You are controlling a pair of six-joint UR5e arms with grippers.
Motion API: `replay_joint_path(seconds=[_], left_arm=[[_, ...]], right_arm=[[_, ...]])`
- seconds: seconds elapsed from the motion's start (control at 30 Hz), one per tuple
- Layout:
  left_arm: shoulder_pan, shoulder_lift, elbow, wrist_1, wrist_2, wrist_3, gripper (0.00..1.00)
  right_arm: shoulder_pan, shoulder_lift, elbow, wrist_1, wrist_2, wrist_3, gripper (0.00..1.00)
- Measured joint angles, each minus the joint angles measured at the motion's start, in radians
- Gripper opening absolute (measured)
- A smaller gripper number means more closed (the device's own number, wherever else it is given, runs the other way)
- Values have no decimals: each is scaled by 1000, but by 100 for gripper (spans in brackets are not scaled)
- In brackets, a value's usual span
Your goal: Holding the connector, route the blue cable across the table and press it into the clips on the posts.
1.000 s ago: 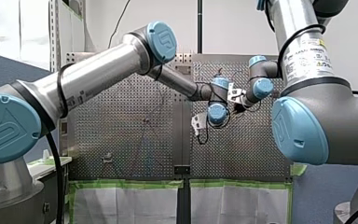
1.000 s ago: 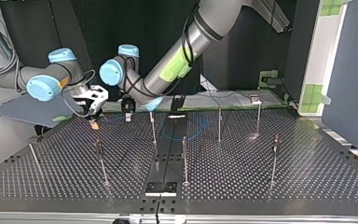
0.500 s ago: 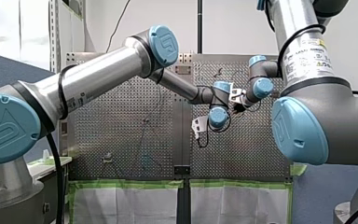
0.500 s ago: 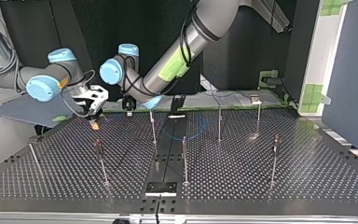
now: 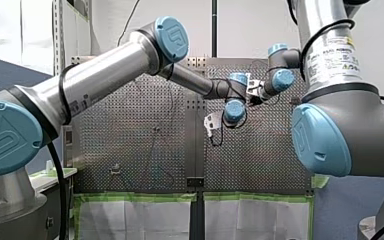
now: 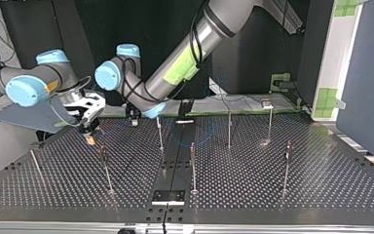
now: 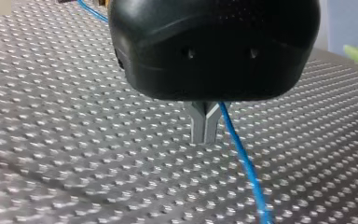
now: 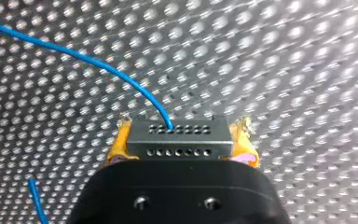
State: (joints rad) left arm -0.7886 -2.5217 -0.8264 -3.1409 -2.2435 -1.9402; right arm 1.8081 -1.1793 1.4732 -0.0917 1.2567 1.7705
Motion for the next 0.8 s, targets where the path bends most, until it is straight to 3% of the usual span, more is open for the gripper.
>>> replay_joint_path(seconds=[0.47,0.8], left_arm=[[-6,118,0,-4,-17,2,0],[-1,197,0,-9,-17,1,0]], right_arm=[[-8,-97,-19,61,-13,14,0],[-21,-139,-28,86,-42,18,0]])
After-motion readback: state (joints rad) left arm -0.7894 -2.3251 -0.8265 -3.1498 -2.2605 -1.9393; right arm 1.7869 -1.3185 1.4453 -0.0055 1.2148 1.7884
